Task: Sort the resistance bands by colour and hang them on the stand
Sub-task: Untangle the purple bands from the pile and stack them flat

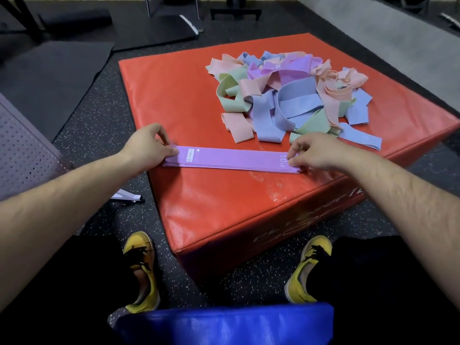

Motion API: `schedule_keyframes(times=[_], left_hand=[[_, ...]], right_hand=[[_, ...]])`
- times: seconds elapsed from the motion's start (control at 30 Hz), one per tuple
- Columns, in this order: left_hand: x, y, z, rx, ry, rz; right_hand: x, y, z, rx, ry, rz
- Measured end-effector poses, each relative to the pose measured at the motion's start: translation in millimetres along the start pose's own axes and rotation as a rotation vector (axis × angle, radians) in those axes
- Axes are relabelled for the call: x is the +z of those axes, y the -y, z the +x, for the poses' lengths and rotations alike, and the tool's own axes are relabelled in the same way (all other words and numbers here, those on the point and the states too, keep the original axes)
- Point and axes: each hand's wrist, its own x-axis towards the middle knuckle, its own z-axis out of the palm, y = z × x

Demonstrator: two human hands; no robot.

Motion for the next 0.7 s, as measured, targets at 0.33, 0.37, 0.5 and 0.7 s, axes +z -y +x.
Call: schedule_keyframes(times=[0.33, 0.37, 0.5, 0.7], left_hand=[[-4, -15, -5, 0.106, 0.050, 0.317], [-5, -20, -4, 0.117, 0.046, 0.334], [1, -48, 7, 0.182, 0.014, 0.304], [30, -107, 33, 0.320, 0.008, 0.159]], right_hand=[[0, 0, -1, -0.087, -0.045, -0.164], [-1, 2, 0, -0.102, -0.058, -0.167], [-10, 18, 5, -0.147, -0.125, -0.091], [-31, 41, 21, -0.155, -0.203, 0.005]])
